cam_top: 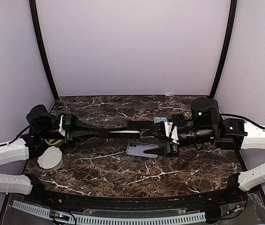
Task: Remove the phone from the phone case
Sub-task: Pass from the left arm to the right
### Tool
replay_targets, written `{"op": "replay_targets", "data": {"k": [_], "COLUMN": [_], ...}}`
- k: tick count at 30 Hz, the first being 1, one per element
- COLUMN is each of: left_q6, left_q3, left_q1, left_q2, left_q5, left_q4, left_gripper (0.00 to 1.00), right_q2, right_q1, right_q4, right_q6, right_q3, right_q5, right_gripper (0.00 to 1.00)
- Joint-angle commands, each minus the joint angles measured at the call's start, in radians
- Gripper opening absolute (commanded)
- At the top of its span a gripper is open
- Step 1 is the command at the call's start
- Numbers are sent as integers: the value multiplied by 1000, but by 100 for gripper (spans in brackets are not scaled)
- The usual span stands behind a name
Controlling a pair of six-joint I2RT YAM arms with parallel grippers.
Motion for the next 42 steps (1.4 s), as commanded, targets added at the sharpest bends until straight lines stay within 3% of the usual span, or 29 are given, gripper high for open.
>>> {"op": "replay_targets", "data": {"k": [1, 24, 42], "left_q6": [3, 25, 55], "left_q3": [16, 10, 4], "left_q1": [4, 3, 0], "left_q2": [-18, -22, -35], "left_q5": [23, 63, 87], "left_q4": [75, 70, 54], "left_gripper": [0, 0, 0], "right_q2": [2, 25, 48], "right_q1": [-11, -14, -16], "right_q4": [34, 53, 69], "right_q6": [10, 44, 27], "right_q3": [48, 77, 73], "right_q5": [-52, -137, -93], "right_gripper": [53, 53, 52]}}
